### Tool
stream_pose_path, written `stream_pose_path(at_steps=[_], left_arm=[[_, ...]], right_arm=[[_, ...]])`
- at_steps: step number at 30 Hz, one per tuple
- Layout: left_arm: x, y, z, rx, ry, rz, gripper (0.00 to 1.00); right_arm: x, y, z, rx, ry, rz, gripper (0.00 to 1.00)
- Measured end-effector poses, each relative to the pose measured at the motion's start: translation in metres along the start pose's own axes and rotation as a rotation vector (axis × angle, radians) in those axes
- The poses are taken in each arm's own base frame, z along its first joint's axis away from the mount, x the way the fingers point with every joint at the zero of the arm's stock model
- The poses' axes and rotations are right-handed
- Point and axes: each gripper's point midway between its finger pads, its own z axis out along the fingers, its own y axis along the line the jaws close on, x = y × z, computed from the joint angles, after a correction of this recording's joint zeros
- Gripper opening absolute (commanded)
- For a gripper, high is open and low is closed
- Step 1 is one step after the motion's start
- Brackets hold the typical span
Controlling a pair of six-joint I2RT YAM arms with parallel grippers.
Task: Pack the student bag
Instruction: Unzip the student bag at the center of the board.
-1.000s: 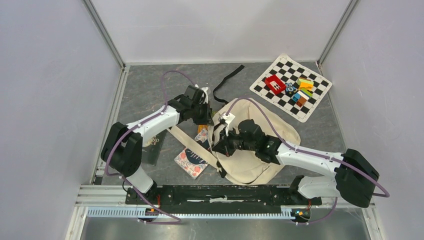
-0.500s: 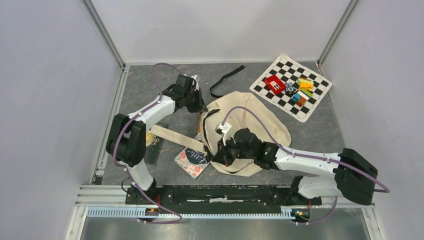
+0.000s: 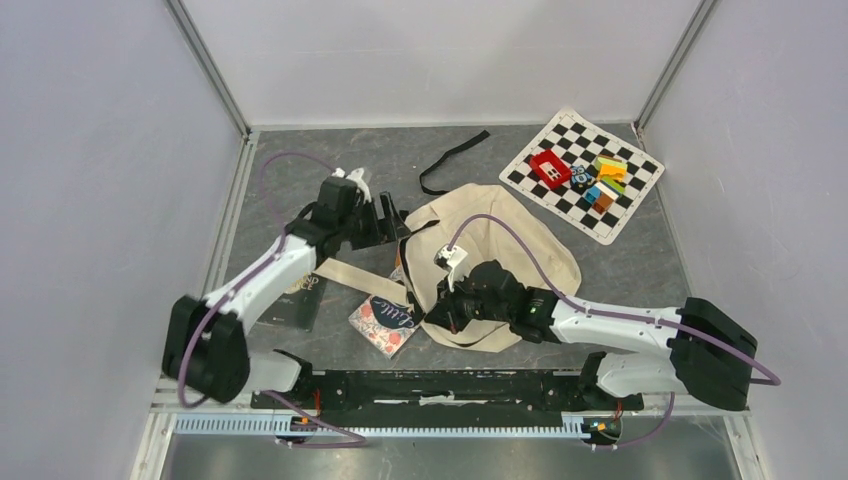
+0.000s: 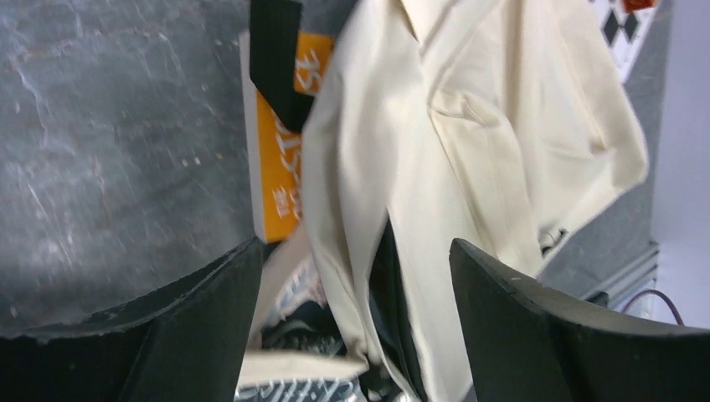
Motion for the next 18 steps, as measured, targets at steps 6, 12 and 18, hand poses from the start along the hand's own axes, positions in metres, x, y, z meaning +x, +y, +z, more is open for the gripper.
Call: stream_pose_path(at_steps=[6,12,18], left_arm=[[0.032,-0.018,-0.048,0.093,-0.066,-0.034,0.87],[0.097,-0.022,-0.043,0.116,0.056,-0.078,0.82],[0.131,-0.027,-0.023,0.087,0.143,-0.079,0.52]], right_arm=[[-0.001,0.000,0.010,-0.002,0.004,0.009,0.00],[-0.002,0.003,0.017,-0.020,-0.007,0.023,0.00],[-0.007,0.005,0.018,-0.028,-0.024,0.028,0.00]])
